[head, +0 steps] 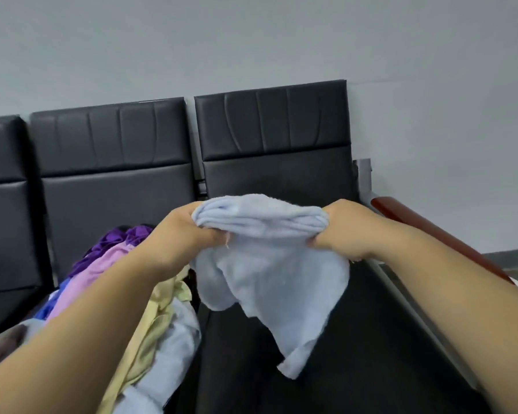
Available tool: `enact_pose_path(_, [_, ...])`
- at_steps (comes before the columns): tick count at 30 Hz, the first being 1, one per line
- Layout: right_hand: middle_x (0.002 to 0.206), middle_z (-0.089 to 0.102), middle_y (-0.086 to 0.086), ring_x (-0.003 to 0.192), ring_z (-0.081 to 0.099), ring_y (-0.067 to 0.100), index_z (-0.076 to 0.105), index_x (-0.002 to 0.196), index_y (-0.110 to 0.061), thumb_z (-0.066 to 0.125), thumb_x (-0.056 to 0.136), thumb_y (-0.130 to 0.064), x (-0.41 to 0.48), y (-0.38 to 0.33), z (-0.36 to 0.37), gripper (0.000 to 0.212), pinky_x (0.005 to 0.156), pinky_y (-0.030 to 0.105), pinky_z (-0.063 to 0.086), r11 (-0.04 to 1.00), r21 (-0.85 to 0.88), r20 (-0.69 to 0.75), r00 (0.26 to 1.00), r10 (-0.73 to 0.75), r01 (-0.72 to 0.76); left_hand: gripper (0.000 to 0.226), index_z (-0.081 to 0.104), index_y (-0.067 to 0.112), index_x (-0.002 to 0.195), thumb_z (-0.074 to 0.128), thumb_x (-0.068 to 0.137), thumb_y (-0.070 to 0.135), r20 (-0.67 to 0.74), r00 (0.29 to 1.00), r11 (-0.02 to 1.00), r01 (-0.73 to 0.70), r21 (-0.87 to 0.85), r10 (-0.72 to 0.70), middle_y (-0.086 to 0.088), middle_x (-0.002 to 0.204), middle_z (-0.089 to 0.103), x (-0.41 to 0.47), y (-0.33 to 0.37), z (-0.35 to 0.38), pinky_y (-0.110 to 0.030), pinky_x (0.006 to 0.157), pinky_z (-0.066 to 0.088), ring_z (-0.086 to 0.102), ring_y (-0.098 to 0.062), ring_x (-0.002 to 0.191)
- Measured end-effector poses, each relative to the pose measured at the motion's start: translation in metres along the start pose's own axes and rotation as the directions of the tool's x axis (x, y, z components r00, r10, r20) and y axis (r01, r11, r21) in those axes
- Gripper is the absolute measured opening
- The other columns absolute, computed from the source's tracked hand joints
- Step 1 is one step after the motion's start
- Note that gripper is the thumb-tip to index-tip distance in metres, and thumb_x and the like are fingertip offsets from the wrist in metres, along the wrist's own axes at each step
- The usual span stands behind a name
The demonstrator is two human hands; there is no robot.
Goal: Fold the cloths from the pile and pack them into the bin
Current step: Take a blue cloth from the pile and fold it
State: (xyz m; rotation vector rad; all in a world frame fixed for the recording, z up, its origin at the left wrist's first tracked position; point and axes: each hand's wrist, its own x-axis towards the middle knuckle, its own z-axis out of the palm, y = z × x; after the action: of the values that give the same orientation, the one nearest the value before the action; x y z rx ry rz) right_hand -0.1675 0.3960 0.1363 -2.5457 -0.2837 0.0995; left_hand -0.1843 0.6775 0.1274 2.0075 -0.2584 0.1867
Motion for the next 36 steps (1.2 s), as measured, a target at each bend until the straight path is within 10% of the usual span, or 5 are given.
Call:
enact_pose_path(6, [0.062,0.050,0.008,0.054,0.042,0.018,0.067,0.097,0.004,0.065,0.090,-0.013,-0.006,-0.001,-0.015,0.019,0.053,0.031,0.032,0.886,0.463,0.045,0.999,-0.009,-0.013,0.012,0.071,0.019,0.079,0.083,0.077,0.015,0.038,0.999,0.843,-0.006,0.537,-0.017,-0.006,0.070,0.069,0.001,0.010,-0.013,-0.025,0.056,0.046,0.050,-0.008,0.057])
enact_pose_path(12, [0.097,0.078,0.000,0.081,0.074,0.022,0.074,0.107,-0.021,0.086,0.079,-0.014,-0.007,-0.001,-0.014,0.031,0.067,0.039,0.057,0.911,0.391,0.061,0.984,-0.168,0.132,0.025,0.074,0.025,0.109,0.061,0.097,0.008,0.007,0.998,0.983,0.055,-0.175,-0.055,-0.002,0.085,0.074,-0.005,0.013,-0.017,-0.026,0.055,0.052,0.066,-0.016,0.070])
enact_pose_path(17, [0.086,0.071,0.016,0.065,0.058,0.020,0.069,0.100,-0.014,0.085,0.072,-0.013,0.003,0.003,-0.009,0.032,0.054,0.033,0.044,0.977,0.189,0.109,0.987,-0.121,0.099,0.054,0.070,0.011,0.119,0.085,0.067,0.015,0.144,0.988,0.929,0.107,-0.355,-0.059,-0.021,0.119,0.071,0.004,0.003,-0.012,-0.049,0.101,0.052,0.068,-0.037,0.114])
enact_pose_path(25, [0.079,0.057,0.004,0.066,0.049,0.018,0.050,0.080,-0.017,0.068,0.080,-0.007,0.044,0.016,0.017,0.021,0.056,0.028,0.040,0.934,-0.330,0.072,0.990,-0.120,0.137,0.019,0.065,0.016,0.083,0.078,0.070,0.016,0.178,0.976,0.735,-0.031,0.677,-0.123,-0.004,0.076,0.067,0.027,-0.020,-0.002,-0.024,0.054,0.043,0.052,-0.009,0.059])
enact_pose_path(36, [0.080,0.039,-0.005,0.064,0.044,0.015,0.033,0.072,-0.024,0.058,0.092,-0.003,0.054,0.035,0.033,0.038,0.053,0.028,0.028,0.902,-0.386,-0.386,0.854,-0.350,0.195,0.027,0.048,0.016,0.091,0.068,0.072,0.015,-0.095,0.983,0.510,0.000,0.860,0.160,-0.001,0.083,0.061,0.044,-0.039,0.003,-0.033,0.062,0.042,0.061,-0.027,0.072])
